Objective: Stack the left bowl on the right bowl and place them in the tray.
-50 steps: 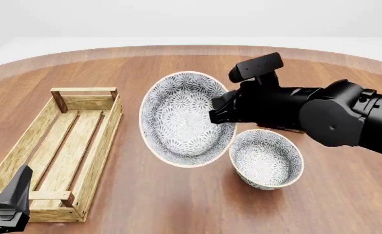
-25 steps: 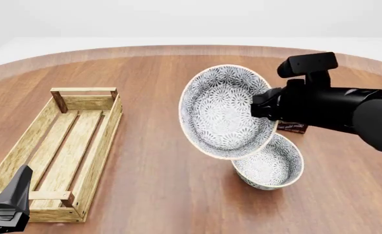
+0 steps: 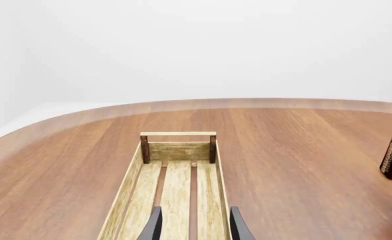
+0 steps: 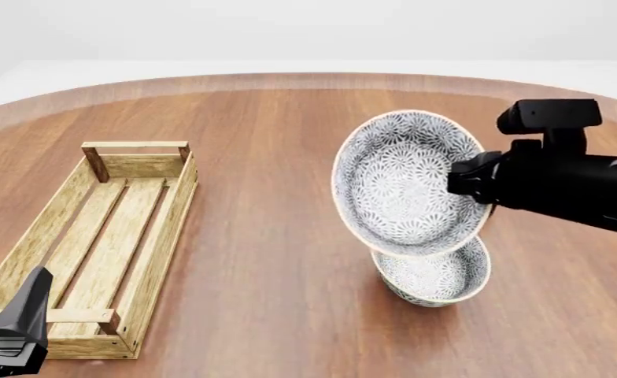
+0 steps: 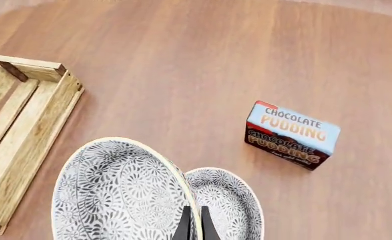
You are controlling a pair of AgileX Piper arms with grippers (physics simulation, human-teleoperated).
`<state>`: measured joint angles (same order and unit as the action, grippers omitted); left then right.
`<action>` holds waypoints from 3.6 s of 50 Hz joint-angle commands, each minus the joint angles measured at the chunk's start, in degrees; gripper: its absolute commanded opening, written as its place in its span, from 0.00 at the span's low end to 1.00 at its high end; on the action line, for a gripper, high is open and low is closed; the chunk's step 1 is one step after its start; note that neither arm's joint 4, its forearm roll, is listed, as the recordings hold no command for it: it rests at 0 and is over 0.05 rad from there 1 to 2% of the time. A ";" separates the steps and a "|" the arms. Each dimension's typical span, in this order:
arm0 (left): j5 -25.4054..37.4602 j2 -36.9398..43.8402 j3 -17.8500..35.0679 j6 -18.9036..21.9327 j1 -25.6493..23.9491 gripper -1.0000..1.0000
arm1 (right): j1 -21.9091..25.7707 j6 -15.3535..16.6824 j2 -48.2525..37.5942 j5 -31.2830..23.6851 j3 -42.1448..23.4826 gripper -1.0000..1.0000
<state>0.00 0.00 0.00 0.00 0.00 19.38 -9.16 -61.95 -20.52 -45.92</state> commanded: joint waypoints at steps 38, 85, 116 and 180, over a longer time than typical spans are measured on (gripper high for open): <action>0.00 0.00 0.00 0.00 0.00 1.00 | -5.60 -9.15 1.68 8.87 12.15 0.00; 0.00 0.00 0.00 0.00 0.00 1.00 | -8.13 -13.00 -5.71 23.40 21.08 0.00; 0.00 0.00 0.00 0.00 0.00 1.00 | -12.20 -11.30 -8.19 25.75 21.18 1.00; 0.00 0.00 0.00 0.00 0.00 1.00 | -12.96 2.33 -15.08 14.93 14.37 1.00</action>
<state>0.00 0.00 0.00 0.00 0.00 7.17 -8.59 -74.54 -6.09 -31.15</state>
